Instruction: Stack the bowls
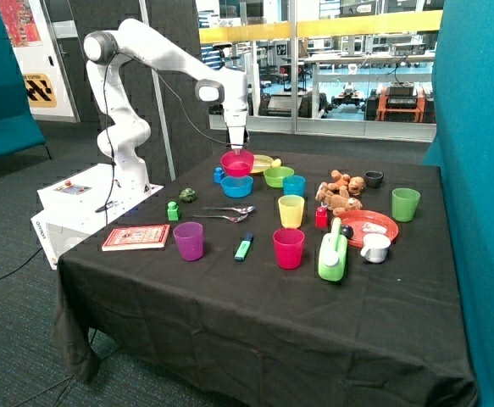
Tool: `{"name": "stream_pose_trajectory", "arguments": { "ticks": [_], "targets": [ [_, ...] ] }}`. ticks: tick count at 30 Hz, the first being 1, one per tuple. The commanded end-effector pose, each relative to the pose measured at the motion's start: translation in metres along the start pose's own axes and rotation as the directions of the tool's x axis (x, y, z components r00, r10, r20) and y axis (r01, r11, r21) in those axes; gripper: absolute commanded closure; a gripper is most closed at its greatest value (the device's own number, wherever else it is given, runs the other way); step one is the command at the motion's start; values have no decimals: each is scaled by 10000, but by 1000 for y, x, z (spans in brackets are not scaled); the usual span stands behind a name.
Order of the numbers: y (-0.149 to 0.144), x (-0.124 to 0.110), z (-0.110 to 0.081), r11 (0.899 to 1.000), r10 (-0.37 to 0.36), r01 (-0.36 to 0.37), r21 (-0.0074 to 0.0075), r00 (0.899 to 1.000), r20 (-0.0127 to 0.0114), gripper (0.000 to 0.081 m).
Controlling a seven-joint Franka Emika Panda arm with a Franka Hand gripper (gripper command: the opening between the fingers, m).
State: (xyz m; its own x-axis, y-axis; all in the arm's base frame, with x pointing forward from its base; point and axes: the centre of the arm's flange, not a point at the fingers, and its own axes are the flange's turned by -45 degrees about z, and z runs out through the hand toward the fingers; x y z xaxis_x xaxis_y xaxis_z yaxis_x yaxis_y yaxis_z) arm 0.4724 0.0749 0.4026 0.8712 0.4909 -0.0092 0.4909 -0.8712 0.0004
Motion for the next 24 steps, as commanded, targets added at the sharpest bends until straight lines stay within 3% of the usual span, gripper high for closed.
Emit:
{"name": "stream_pose_trajectory", "arguments": {
  "ticks": [1,24],
  "targets": [
    [-13,-5,10,9999,-165,165,2,9998,-93,808],
    [2,-23,29,9992,388,-388,8,9992,-92,808]
  ]
}}
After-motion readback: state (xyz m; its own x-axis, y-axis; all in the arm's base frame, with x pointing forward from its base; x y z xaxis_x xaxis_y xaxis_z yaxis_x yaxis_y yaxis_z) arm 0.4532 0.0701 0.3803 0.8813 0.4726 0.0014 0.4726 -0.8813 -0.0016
